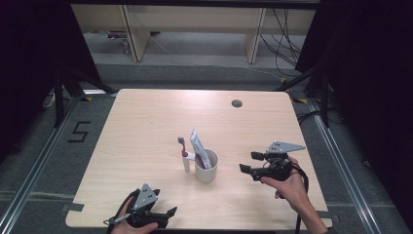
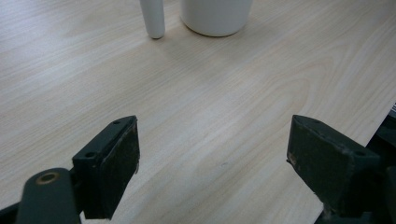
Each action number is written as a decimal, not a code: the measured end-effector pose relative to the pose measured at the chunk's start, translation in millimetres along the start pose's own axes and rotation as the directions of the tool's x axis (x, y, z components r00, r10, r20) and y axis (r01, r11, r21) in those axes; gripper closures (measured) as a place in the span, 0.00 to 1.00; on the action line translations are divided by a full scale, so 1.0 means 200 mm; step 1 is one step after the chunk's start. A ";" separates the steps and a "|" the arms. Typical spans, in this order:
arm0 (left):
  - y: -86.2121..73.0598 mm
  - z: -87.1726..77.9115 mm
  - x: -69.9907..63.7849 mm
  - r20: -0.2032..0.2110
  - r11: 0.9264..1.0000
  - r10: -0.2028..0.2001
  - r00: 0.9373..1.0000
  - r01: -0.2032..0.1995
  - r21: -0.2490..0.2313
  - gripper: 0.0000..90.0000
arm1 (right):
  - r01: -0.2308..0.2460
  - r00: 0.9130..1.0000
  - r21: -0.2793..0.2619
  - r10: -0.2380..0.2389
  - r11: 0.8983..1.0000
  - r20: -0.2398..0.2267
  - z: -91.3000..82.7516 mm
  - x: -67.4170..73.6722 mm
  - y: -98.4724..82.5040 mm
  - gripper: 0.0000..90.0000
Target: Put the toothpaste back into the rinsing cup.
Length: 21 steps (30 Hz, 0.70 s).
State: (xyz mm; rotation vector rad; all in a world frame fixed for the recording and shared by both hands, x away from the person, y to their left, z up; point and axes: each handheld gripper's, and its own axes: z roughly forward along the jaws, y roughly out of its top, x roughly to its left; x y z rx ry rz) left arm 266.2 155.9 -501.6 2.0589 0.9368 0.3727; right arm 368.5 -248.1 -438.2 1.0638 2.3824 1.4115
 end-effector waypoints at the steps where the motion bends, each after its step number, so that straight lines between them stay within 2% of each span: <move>1: 0.00 0.00 0.00 0.005 1.000 0.000 1.000 0.000 -0.001 0.19 | -0.018 1.000 -0.006 0.018 1.000 -0.009 0.00 0.01 -0.01 0.31; 2: 0.00 0.00 0.00 0.006 1.000 -0.003 1.000 0.003 -0.002 0.19 | -0.027 1.000 0.000 0.027 1.000 -0.009 -0.01 0.01 -0.02 0.31; 5: 0.00 0.01 0.00 0.002 1.000 -0.006 1.000 0.006 -0.011 0.19 | 0.003 1.000 -0.002 -0.003 1.000 0.002 -0.03 0.01 -0.04 0.31; 8: 0.00 0.00 0.00 0.009 1.000 0.002 1.000 -0.002 -0.007 0.19 | -0.020 1.000 -0.004 0.020 1.000 0.005 -0.04 0.01 -0.06 0.31; 9: 0.00 0.00 -0.01 0.007 1.000 -0.019 1.000 0.019 -0.020 0.19 | -0.011 1.000 -0.006 0.011 1.000 0.009 -0.05 0.00 -0.07 0.31; 10: 0.00 0.00 -0.01 0.006 1.000 -0.003 1.000 0.003 -0.010 0.19 | -0.028 1.000 -0.010 0.028 1.000 0.003 -0.05 0.01 -0.08 0.31; 13: -0.01 0.00 -0.01 0.008 1.000 0.002 1.000 -0.002 -0.006 0.19 | -0.032 0.999 -0.008 0.032 0.999 0.004 -0.05 0.01 -0.11 0.31; 14: -0.01 0.00 -0.01 0.008 1.000 0.002 1.000 -0.002 -0.007 0.19 | -0.006 1.000 -0.007 0.006 1.000 0.016 -0.06 0.00 -0.12 0.31; 15: -0.01 0.00 -0.01 0.005 1.000 0.002 1.000 -0.002 -0.007 0.19 | -0.028 1.000 -0.007 0.028 1.000 0.008 -0.05 0.01 -0.14 0.31; 16: -0.01 0.00 -0.01 0.001 1.000 0.003 1.000 -0.003 -0.003 0.19 | -0.016 1.000 -0.011 0.016 1.000 0.005 -0.06 0.01 -0.15 0.31; 20: -0.01 0.00 -0.01 0.005 1.000 -0.006 1.000 0.006 -0.007 0.19 | -0.028 1.000 0.013 0.028 1.000 0.013 -0.07 0.01 -0.19 0.31; 21: -0.01 0.00 -0.01 0.004 1.000 -0.006 1.000 0.006 -0.007 0.19 | -0.019 1.000 0.004 0.019 1.000 0.017 -0.07 0.01 -0.20 0.31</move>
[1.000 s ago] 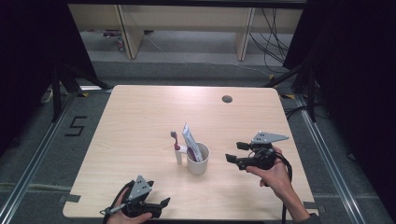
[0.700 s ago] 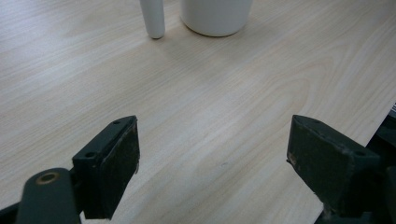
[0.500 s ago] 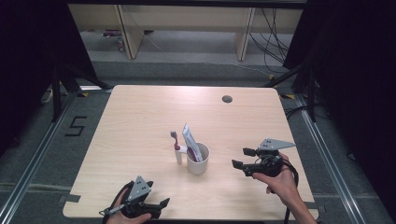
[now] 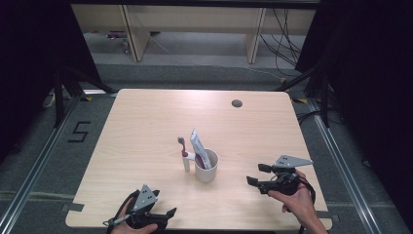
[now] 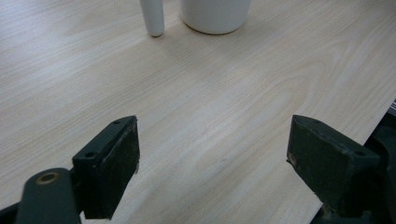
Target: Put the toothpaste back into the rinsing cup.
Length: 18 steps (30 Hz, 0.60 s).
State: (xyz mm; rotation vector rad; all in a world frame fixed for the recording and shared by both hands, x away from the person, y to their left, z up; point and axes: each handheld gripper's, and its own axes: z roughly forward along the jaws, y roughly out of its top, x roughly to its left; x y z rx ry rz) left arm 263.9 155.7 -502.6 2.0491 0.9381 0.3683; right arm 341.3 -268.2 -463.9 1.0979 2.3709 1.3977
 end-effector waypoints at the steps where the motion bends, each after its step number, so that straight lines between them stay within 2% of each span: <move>1: 0.00 0.00 0.00 -0.001 1.000 0.000 1.000 0.000 0.000 0.19 | -0.031 0.999 0.020 0.032 0.999 -0.008 -0.01 0.01 -0.01 0.31; 2: 0.00 0.00 0.00 -0.003 1.000 0.000 1.000 0.000 0.001 0.19 | -0.024 1.000 0.007 0.024 1.000 -0.012 0.00 0.01 -0.02 0.31; 3: 0.00 0.00 0.00 -0.004 1.000 0.000 1.000 0.000 0.001 0.19 | -0.033 0.999 0.016 0.034 0.999 -0.015 0.00 0.01 -0.03 0.30; 4: 0.00 0.00 0.00 -0.004 1.000 -0.001 1.000 0.001 -0.002 0.19 | -0.010 1.000 0.011 0.010 1.000 -0.010 0.00 0.01 -0.03 0.30; 5: 0.00 0.00 0.00 -0.002 1.000 -0.003 1.000 0.003 -0.005 0.19 | -0.029 1.000 0.024 0.029 0.999 -0.001 -0.01 0.02 -0.04 0.30; 6: 0.00 0.00 0.00 -0.004 1.000 -0.002 1.000 0.002 -0.006 0.19 | 0.003 1.000 0.010 -0.003 1.000 0.003 -0.01 0.01 -0.04 0.30; 8: 0.00 0.00 0.00 -0.002 1.000 -0.007 1.000 0.007 -0.009 0.19 | -0.018 1.000 0.017 0.019 1.000 -0.008 -0.01 0.02 -0.06 0.30; 9: 0.00 0.00 0.00 -0.001 1.000 0.006 1.000 -0.006 0.003 0.19 | -0.042 0.999 0.028 0.043 0.999 -0.008 -0.02 0.03 -0.07 0.30; 10: 0.00 0.00 0.00 -0.002 1.000 0.006 1.000 -0.006 0.002 0.19 | 0.001 1.000 0.018 -0.001 1.000 0.008 -0.01 0.02 -0.07 0.29; 12: 0.00 0.00 0.00 -0.002 1.000 0.005 1.000 -0.005 0.002 0.19 | -0.028 1.000 0.035 0.027 0.999 0.003 -0.02 0.02 -0.09 0.28; 15: 0.00 0.00 0.00 -0.002 1.000 0.004 1.000 -0.004 0.001 0.19 | -0.018 1.000 0.026 0.018 1.000 0.006 -0.02 0.02 -0.11 0.26; 16: 0.00 0.00 0.00 -0.003 1.000 0.004 1.000 -0.004 0.002 0.19 | -0.038 0.999 0.040 0.038 0.998 0.008 -0.03 0.02 -0.11 0.25; 18: -0.01 0.00 0.00 -0.003 1.000 0.003 1.000 -0.003 0.004 0.19 | -0.020 1.000 0.039 0.019 0.999 0.018 -0.03 0.01 -0.13 0.24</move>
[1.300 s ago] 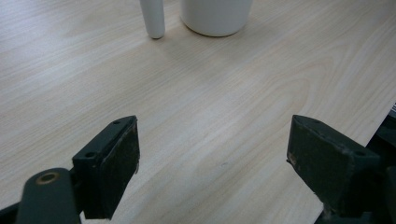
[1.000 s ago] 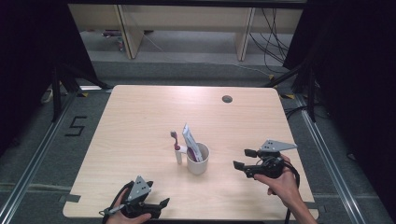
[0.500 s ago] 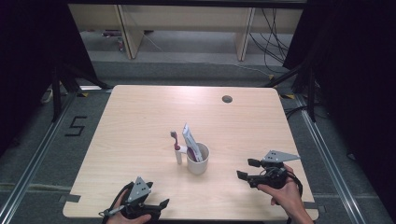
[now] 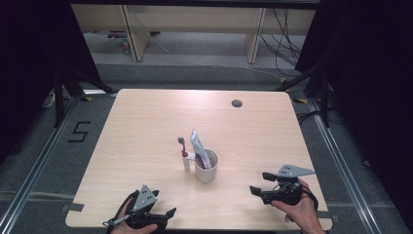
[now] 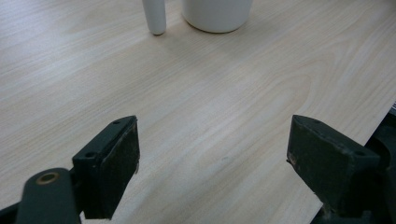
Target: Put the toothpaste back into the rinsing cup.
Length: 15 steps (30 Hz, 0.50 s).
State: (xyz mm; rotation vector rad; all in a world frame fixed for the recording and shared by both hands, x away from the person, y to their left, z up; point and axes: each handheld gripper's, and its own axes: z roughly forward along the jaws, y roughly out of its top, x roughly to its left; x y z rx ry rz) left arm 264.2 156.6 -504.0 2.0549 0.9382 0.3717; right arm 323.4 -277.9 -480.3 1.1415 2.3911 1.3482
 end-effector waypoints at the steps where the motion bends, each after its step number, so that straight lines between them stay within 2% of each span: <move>1: 0.00 0.00 0.00 0.001 1.000 0.001 1.000 -0.001 0.002 0.19 | 0.007 1.000 0.006 -0.007 1.000 0.007 -0.01 0.00 -0.01 0.24; 5: 0.00 0.00 -0.01 -0.002 1.000 -0.011 1.000 0.011 -0.020 0.19 | -0.036 0.999 0.009 0.036 0.999 0.003 -0.01 0.00 -0.04 0.23; 6: 0.00 -0.01 -0.01 -0.004 1.000 -0.013 1.000 0.013 -0.016 0.19 | -0.012 1.000 0.011 0.012 1.000 0.017 -0.02 -0.01 -0.05 0.22; 7: 0.00 -0.01 0.00 0.000 1.000 -0.001 1.000 0.001 -0.006 0.19 | -0.043 0.999 0.025 0.043 0.999 0.011 -0.03 0.00 -0.05 0.22; 8: 0.00 -0.01 0.00 -0.005 1.000 0.003 1.000 -0.003 -0.003 0.19 | -0.011 1.000 0.011 0.010 1.000 0.021 -0.03 -0.01 -0.06 0.22; 9: 0.00 -0.01 0.00 0.000 1.000 -0.004 1.000 0.004 -0.007 0.19 | -0.029 0.999 0.010 0.029 1.000 0.015 -0.03 0.00 -0.06 0.22; 10: 0.00 -0.01 0.00 0.001 1.000 -0.001 1.000 0.001 -0.006 0.19 | -0.023 1.000 0.011 0.023 1.000 0.019 -0.03 0.00 -0.06 0.21; 11: 0.00 -0.01 0.00 0.000 1.000 0.000 1.000 0.000 -0.006 0.19 | -0.047 0.999 0.024 0.047 0.999 0.013 -0.04 0.01 -0.07 0.21; 12: 0.00 -0.01 0.00 0.000 1.000 0.000 1.000 0.000 -0.006 0.19 | -0.007 1.000 0.019 0.007 1.000 0.027 -0.04 0.00 -0.07 0.21; 13: 0.00 -0.01 0.00 0.000 1.000 -0.001 1.000 0.001 -0.006 0.19 | -0.037 0.999 0.026 0.036 0.999 0.025 -0.04 0.01 -0.08 0.21; 14: 0.00 -0.01 0.00 -0.002 1.000 -0.002 1.000 0.002 -0.003 0.19 | 0.000 0.999 0.030 -0.001 1.000 0.037 -0.05 0.00 -0.08 0.21; 15: 0.00 -0.01 0.00 -0.002 1.000 -0.002 1.000 0.002 -0.003 0.19 | -0.043 0.999 0.038 0.042 0.998 0.029 -0.05 0.02 -0.09 0.21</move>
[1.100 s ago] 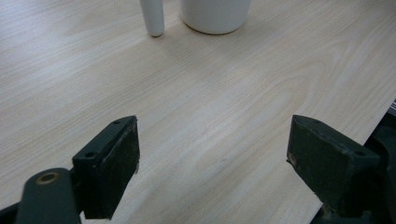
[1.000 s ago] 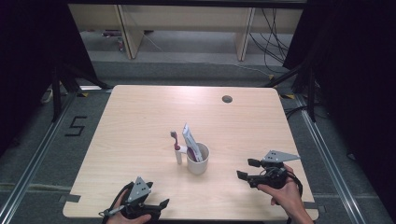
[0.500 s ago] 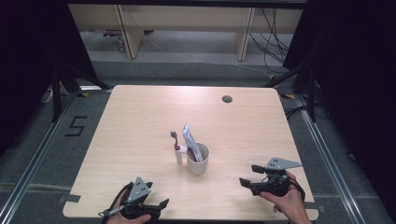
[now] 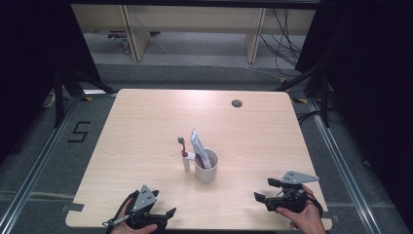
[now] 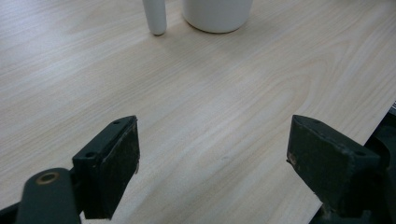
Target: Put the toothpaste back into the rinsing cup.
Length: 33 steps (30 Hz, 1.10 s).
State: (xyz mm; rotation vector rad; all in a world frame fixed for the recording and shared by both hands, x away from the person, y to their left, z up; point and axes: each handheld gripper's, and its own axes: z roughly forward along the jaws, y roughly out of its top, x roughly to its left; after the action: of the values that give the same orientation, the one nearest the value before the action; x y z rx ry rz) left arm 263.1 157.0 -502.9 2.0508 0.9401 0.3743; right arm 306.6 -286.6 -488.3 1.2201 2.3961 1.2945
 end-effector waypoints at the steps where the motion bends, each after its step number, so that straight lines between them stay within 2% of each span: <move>1: 0.00 0.00 0.00 0.000 1.000 0.000 1.000 0.000 0.001 0.19 | 0.041 0.999 -0.008 -0.041 0.999 0.012 0.00 -0.01 0.00 0.21; 2: 0.00 0.00 0.00 -0.001 1.000 0.001 1.000 -0.001 0.001 0.19 | 0.005 1.000 0.012 -0.005 1.000 0.008 -0.01 0.00 -0.01 0.21; 3: 0.00 0.00 0.00 -0.001 1.000 0.001 1.000 -0.001 0.001 0.19 | 0.034 0.999 0.000 -0.034 0.999 0.007 -0.01 -0.01 -0.01 0.20; 4: 0.00 0.00 0.00 -0.001 1.000 0.001 1.000 -0.001 0.000 0.19 | 0.009 1.000 0.015 -0.009 1.000 0.009 -0.01 0.01 -0.02 0.20; 5: 0.00 0.00 0.00 -0.001 1.000 0.001 1.000 -0.001 -0.001 0.19 | 0.048 0.999 0.007 -0.048 0.999 0.019 -0.01 0.00 -0.02 0.20; 6: 0.00 0.00 0.00 0.000 1.000 0.001 1.000 -0.001 -0.004 0.19 | 0.015 1.000 0.015 -0.015 1.000 0.008 -0.01 0.01 -0.03 0.20; 7: 0.00 0.00 0.00 -0.003 1.000 0.002 1.000 -0.002 -0.001 0.19 | 0.048 0.999 0.010 -0.048 0.999 0.023 -0.02 0.00 -0.03 0.20; 8: 0.00 0.00 0.00 -0.002 1.000 0.003 1.000 -0.003 0.000 0.19 | 0.057 0.998 0.015 -0.057 0.998 0.034 -0.02 0.00 -0.03 0.20; 10: 0.00 0.00 0.00 -0.003 1.000 0.003 1.000 -0.003 0.000 0.19 | 0.004 1.000 0.034 -0.005 0.999 0.025 -0.03 0.02 -0.04 0.20; 11: 0.00 0.00 0.00 -0.002 1.000 0.003 1.000 -0.003 -0.001 0.19 | 0.050 0.998 0.015 -0.050 0.999 0.025 -0.02 0.01 -0.04 0.20; 12: 0.00 0.00 0.00 0.000 1.000 0.002 1.000 -0.002 -0.004 0.19 | 0.015 1.000 0.024 -0.016 1.000 0.019 -0.03 0.02 -0.05 0.20; 16: 0.00 0.00 0.00 -0.012 1.000 0.011 1.000 -0.011 0.007 0.19 | 0.035 0.999 0.011 -0.035 0.999 0.033 -0.04 0.02 -0.06 0.20; 17: 0.00 0.00 0.00 -0.003 1.000 0.005 1.000 -0.005 -0.002 0.18 | 0.054 0.998 0.015 -0.055 0.998 0.037 -0.05 0.01 -0.06 0.20; 18: 0.00 0.00 0.00 -0.001 1.000 0.004 1.000 -0.004 -0.002 0.18 | 0.034 0.999 0.020 -0.035 0.999 0.027 -0.05 0.02 -0.06 0.20; 19: 0.00 0.00 0.00 0.000 1.000 0.003 1.000 -0.003 -0.007 0.18 | 0.034 0.999 0.011 -0.035 0.999 0.030 -0.05 0.02 -0.07 0.20; 20: 0.00 0.00 0.00 0.000 1.000 0.003 1.000 -0.003 -0.009 0.18 | 0.057 0.997 0.011 -0.057 0.998 0.042 -0.05 0.02 -0.07 0.20; 21: 0.00 0.00 0.00 -0.001 1.000 0.003 1.000 -0.003 -0.008 0.18 | 0.024 0.999 0.016 -0.025 1.000 0.022 -0.05 0.02 -0.07 0.20; 22: 0.00 0.00 0.00 -0.001 1.000 0.003 1.000 -0.003 -0.009 0.18 | 0.022 0.999 0.019 -0.023 1.000 0.030 -0.05 0.02 -0.08 0.20; 23: 0.00 0.00 0.00 -0.002 1.000 0.004 1.000 -0.004 -0.007 0.18 | 0.055 0.998 0.017 -0.055 0.998 0.044 -0.06 0.02 -0.08 0.20; 24: 0.00 0.00 0.00 -0.001 1.000 0.006 1.000 -0.006 -0.004 0.18 | 0.021 0.999 0.026 -0.021 0.999 0.035 -0.06 0.03 -0.08 0.20; 25: 0.00 0.00 0.00 -0.002 1.000 0.007 1.000 -0.007 -0.005 0.18 | 0.021 0.999 0.029 -0.022 0.999 0.035 -0.06 0.03 -0.08 0.20; 26: 0.00 0.00 0.00 -0.004 1.000 0.009 1.000 -0.009 -0.006 0.18 | 0.046 0.998 0.020 -0.047 0.999 0.043 -0.06 0.02 -0.08 0.20; 28: 0.00 0.00 0.00 -0.001 1.000 0.005 1.000 -0.005 -0.007 0.17 | 0.014 0.999 0.025 -0.015 1.000 0.040 -0.07 0.03 -0.09 0.19; 30: 0.00 0.00 0.00 0.001 1.000 0.005 1.000 -0.005 -0.009 0.17 | 0.021 0.999 0.012 -0.021 1.000 0.039 -0.07 0.03 -0.09 0.19; 31: 0.00 0.00 0.00 -0.001 1.000 0.005 1.000 -0.005 -0.011 0.17 | 0.042 0.998 0.010 -0.042 0.999 0.047 -0.07 0.02 -0.09 0.19; 32: 0.00 0.00 0.00 0.001 1.000 0.006 1.000 -0.006 -0.006 0.17 | 0.010 0.999 0.021 -0.010 1.000 0.039 -0.07 0.03 -0.10 0.19; 33: 0.00 0.00 -0.01 -0.002 1.000 0.003 1.000 -0.003 -0.009 0.17 | 0.024 0.999 0.018 -0.025 1.000 0.041 -0.08 0.03 -0.10 0.19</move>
State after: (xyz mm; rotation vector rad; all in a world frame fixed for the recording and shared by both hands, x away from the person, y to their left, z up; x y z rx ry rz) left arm 262.7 156.0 -503.5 2.0447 0.9349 0.3816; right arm 284.2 -298.0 -492.6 1.2062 2.3909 1.2322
